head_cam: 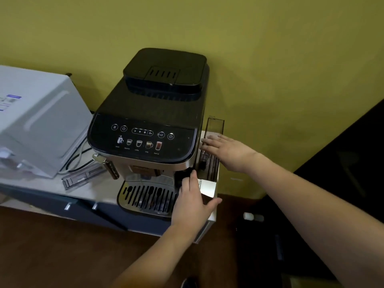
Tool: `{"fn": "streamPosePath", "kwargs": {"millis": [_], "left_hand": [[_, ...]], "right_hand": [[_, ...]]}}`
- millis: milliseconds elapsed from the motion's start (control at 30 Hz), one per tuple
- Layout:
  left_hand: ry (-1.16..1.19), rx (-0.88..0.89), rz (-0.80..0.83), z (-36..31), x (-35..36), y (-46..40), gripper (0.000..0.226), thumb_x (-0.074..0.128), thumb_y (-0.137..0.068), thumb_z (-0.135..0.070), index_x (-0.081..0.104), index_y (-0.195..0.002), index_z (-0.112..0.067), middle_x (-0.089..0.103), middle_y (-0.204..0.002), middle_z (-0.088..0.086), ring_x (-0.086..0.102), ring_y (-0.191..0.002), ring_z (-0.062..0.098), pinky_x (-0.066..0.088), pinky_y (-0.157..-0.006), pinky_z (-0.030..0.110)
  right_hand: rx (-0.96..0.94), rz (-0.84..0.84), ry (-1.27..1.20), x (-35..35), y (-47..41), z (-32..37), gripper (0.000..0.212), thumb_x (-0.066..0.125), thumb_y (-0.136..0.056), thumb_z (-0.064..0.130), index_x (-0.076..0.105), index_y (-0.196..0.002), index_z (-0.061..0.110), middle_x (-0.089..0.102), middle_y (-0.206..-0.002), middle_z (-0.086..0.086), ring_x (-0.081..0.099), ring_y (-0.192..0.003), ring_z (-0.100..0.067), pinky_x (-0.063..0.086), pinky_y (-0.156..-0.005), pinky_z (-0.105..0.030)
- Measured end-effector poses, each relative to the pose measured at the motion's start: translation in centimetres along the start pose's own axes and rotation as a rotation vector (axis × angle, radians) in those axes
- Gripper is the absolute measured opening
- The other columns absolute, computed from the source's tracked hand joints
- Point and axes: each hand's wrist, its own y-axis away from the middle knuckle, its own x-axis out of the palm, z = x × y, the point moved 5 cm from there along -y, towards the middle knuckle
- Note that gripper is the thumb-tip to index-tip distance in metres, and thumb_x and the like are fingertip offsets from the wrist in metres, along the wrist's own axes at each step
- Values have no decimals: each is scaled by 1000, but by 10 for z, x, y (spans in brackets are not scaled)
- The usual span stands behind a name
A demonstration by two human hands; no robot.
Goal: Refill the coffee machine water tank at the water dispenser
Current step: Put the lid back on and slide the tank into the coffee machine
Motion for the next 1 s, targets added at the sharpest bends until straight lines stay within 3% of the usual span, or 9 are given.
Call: {"fn": "streamPosePath", "kwargs": {"millis": [133, 267, 367, 467, 567, 733, 900, 1000], "left_hand": [[-42, 157, 82, 22, -22, 22, 95, 63, -84, -56, 4, -154, -29, 18, -158, -6, 32, -139, 11, 36, -110, 33], [-140, 235, 87, 75, -65, 32, 62, 60, -92, -41, 37, -146, -21, 46, -142, -6, 41, -130, 5, 29, -107, 16], [-192, 148, 38, 125, -99, 25, 47, 61, -93, -30, 50, -136, -14, 56, -130, 1, 54, -117, 12, 42, -100, 23], [-187, 62, 6, 172, -138, 17, 43, 62, -92, -22, 53, -133, -15, 59, -123, 3, 60, -103, 15, 52, -89, 34], [-207, 47, -27, 218, -182, 6, 43, 62, -92, -20, 53, -135, -17, 57, -129, 0, 55, -113, 12, 47, -97, 31], [-189, -13, -18, 287, -240, -34, 48, 64, -88, -17, 54, -134, -18, 57, -130, 3, 52, -118, 19, 43, -102, 37], [-390, -7, 106, 337, -246, -84, 54, 69, -82, -28, 54, -130, -10, 54, -123, 11, 51, -111, 27, 46, -93, 42], [-512, 6, 228, 358, -239, -96, 56, 72, -76, -39, 55, -122, -11, 53, -117, 9, 49, -108, 26, 46, -93, 42]], "right_hand": [[281, -299, -447, -8, 44, 15, 67, 56, -83, -2, 42, -145, 19, 37, -155, 1, 35, -141, -18, 30, -114, -29], [90, -423, -517, -2, 62, 101, 45, 63, -79, 5, 63, -123, 14, 63, -126, -2, 57, -120, -16, 48, -102, -30], [-44, -371, -528, 8, 35, 164, 40, 68, -77, 8, 68, -116, 13, 68, -119, -4, 63, -113, -19, 52, -98, -35], [-90, -330, -562, 4, -7, 212, 38, 68, -79, 9, 68, -116, 14, 67, -121, -3, 60, -116, -20, 48, -103, -38], [-121, -276, -586, -9, -59, 250, 38, 63, -84, 11, 65, -121, 14, 64, -125, -2, 56, -120, -19, 43, -107, -36], [159, -157, -805, -18, -148, 281, 33, 49, -96, 16, 61, -127, 20, 59, -132, 4, 56, -119, -15, 45, -101, -31], [220, -9, -858, -5, -206, 339, 33, 48, -93, 13, 61, -124, 16, 62, -126, -5, 60, -111, -25, 50, -91, -40], [521, 45, -1027, 15, -222, 336, 31, 47, -96, 16, 60, -125, 20, 62, -122, -4, 61, -108, -24, 51, -91, -38]]}}
